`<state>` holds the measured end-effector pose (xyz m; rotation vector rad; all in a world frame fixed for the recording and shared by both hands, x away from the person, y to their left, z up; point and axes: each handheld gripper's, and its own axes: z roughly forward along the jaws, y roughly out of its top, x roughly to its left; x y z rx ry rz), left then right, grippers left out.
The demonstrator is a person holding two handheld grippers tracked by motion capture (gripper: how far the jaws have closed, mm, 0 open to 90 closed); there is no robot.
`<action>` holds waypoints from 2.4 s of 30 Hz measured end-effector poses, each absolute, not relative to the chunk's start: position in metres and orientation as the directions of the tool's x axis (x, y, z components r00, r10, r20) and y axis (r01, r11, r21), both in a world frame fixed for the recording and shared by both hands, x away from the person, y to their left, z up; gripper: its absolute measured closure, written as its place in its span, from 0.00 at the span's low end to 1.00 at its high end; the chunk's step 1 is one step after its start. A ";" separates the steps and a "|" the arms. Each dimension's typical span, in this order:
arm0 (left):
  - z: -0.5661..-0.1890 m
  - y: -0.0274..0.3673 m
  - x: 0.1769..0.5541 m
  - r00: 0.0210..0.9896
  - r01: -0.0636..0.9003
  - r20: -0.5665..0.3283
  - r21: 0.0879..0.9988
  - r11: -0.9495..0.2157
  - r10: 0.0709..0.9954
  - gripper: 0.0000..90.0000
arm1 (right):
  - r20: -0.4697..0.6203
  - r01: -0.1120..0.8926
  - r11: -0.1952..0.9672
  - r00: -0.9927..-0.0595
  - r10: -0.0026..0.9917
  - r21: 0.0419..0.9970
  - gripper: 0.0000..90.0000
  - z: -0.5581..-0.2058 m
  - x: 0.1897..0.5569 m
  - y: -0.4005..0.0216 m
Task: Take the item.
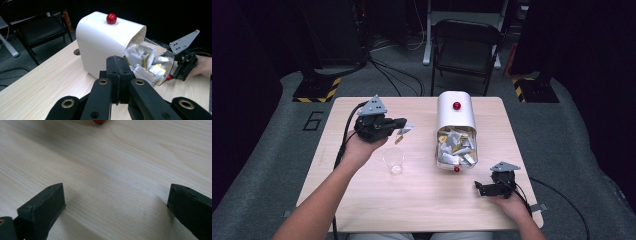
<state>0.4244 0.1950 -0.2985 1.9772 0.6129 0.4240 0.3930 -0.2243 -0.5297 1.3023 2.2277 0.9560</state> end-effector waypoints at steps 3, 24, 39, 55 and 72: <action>-0.303 0.201 0.423 0.804 0.243 0.033 0.893 -0.379 0.594 1.00 | 0.009 0.608 0.338 -0.494 0.869 0.719 0.01 -0.530 0.393 -0.224; -0.340 0.213 0.421 0.783 0.304 -0.019 0.884 -0.356 0.622 1.00 | 0.009 0.605 0.337 -0.494 0.869 0.722 0.01 -0.530 0.393 -0.224; -0.365 0.219 0.421 0.772 0.342 -0.049 0.872 -0.349 0.633 1.00 | 0.009 0.605 0.336 -0.494 0.869 0.721 0.01 -0.530 0.393 -0.224; -0.397 0.222 0.425 0.755 0.389 -0.074 0.850 -0.355 0.652 1.00 | 0.009 0.607 0.338 -0.494 0.869 0.719 0.01 -0.530 0.393 -0.224; -0.412 0.228 0.427 0.739 0.422 -0.093 0.836 -0.351 0.667 1.00 | 0.009 0.605 0.336 -0.493 0.870 0.721 0.01 -0.530 0.393 -0.224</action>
